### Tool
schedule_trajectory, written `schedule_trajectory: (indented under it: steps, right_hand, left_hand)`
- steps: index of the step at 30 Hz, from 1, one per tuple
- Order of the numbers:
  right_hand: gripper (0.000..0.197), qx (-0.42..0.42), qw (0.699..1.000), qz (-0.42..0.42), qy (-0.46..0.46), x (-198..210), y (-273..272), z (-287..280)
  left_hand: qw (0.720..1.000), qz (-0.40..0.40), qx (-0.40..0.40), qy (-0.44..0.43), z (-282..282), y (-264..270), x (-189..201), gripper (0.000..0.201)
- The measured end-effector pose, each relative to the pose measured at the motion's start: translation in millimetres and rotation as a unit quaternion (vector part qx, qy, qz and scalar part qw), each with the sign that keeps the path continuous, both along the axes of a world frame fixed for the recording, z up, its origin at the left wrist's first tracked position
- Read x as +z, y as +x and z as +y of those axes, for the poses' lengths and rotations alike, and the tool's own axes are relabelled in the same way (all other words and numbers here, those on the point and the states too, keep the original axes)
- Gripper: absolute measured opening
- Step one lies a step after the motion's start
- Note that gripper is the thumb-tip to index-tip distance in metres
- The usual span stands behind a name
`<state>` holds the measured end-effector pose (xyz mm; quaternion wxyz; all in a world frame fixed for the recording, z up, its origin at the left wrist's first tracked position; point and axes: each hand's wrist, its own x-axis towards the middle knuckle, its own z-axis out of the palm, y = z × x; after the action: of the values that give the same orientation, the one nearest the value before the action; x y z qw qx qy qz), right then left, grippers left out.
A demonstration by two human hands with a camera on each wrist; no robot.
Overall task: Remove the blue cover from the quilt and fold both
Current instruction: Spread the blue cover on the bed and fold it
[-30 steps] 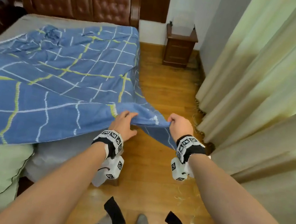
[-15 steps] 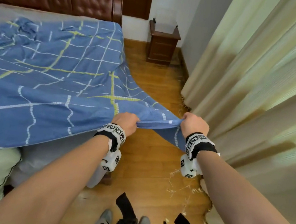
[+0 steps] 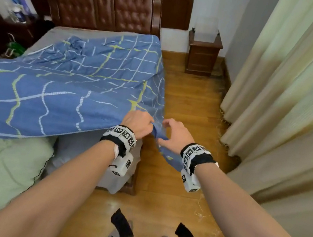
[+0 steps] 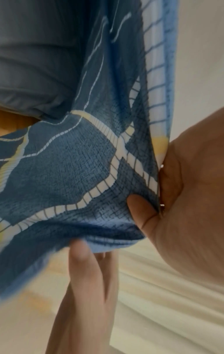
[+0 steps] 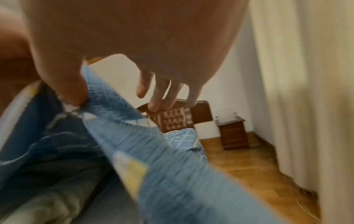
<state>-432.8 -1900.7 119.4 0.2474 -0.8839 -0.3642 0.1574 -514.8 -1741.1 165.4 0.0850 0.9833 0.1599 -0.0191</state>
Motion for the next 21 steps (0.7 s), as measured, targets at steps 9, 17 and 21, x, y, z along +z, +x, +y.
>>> schedule_trajectory:
  steps: [9,17,21]
  right_hand:
    - [0.042,0.113,0.991,-0.071,0.008,-8.2,-26.2,40.6]
    - [0.051,0.078,0.990,-0.107,-0.051,2.2,-43.3,68.5]
    - [0.019,0.016,0.992,-0.097,-0.078,1.9,-54.0,87.4]
  left_hand:
    - [0.991,0.002,0.064,-0.114,16.9,-57.0,-15.0,0.030]
    - [0.987,-0.017,0.071,-0.140,29.9,-58.7,-7.0,0.016]
    - [0.992,-0.018,0.019,-0.123,54.6,-65.8,-11.2,0.019]
